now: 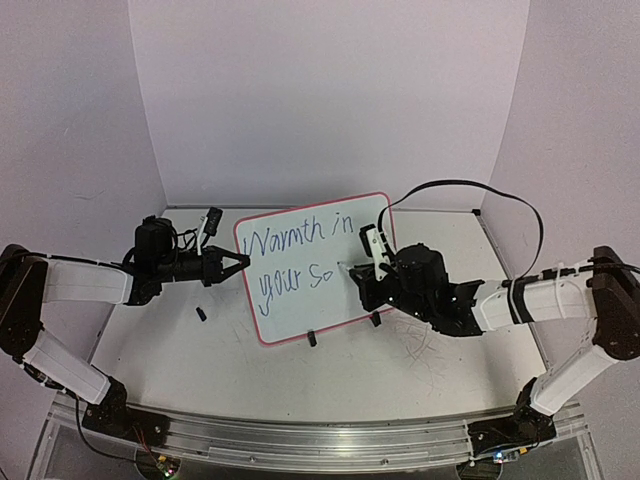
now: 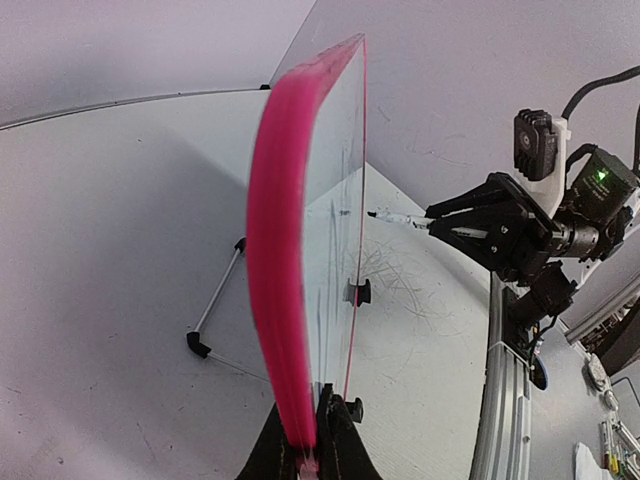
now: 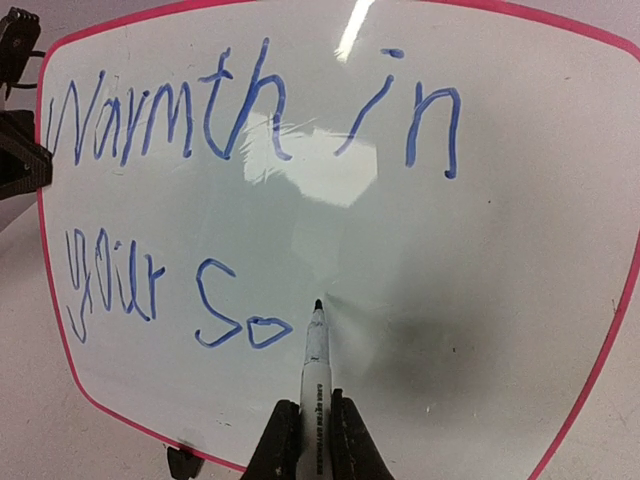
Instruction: Write a sentence on the whiteboard
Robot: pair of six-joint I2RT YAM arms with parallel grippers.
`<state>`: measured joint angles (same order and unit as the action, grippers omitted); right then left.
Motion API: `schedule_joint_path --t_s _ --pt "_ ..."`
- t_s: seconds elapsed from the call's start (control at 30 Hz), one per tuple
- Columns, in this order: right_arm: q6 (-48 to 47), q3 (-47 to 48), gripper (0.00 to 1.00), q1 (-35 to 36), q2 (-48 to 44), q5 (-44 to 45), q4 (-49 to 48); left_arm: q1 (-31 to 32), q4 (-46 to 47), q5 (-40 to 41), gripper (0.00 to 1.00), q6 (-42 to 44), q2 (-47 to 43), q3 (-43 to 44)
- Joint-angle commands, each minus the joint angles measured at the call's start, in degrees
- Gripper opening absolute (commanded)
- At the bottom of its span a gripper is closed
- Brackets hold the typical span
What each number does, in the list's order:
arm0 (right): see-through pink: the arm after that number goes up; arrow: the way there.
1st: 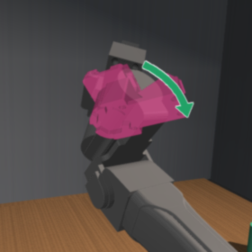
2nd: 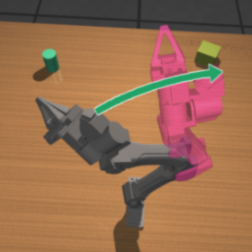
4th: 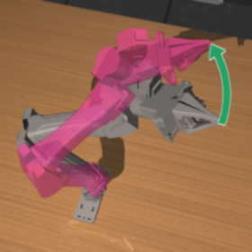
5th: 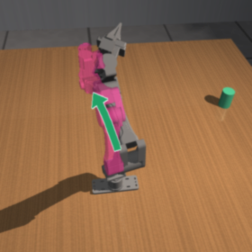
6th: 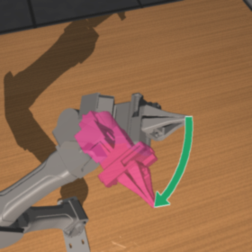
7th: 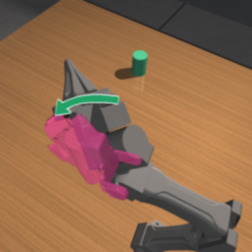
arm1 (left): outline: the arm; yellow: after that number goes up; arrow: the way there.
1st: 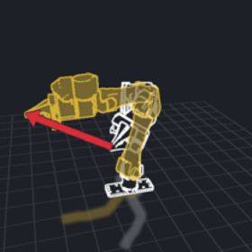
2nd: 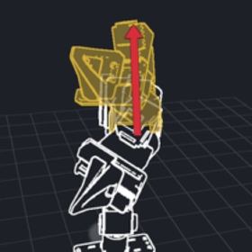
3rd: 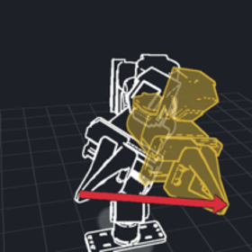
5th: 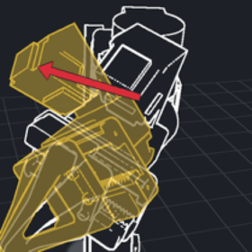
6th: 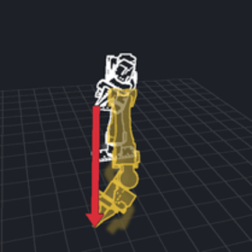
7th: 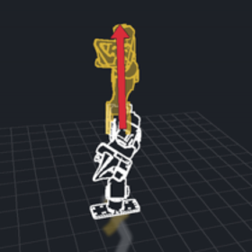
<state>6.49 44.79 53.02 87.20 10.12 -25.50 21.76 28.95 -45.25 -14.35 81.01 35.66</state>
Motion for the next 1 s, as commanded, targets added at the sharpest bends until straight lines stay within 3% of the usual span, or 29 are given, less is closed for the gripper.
schedule_joint_path --t_s 0.0,0.97 --pt "-1.1 2.8 0.0 0.3 2.1 -1.7 -1.1 -0.1 -1.7 4.1 0.0 4.5 0.2 1.4" --pt "1.3 0.4 0.0 1.9 2.0 1.5 1.9 -0.1 -1.7 3.6 0.0 4.3 0.3 1.6"
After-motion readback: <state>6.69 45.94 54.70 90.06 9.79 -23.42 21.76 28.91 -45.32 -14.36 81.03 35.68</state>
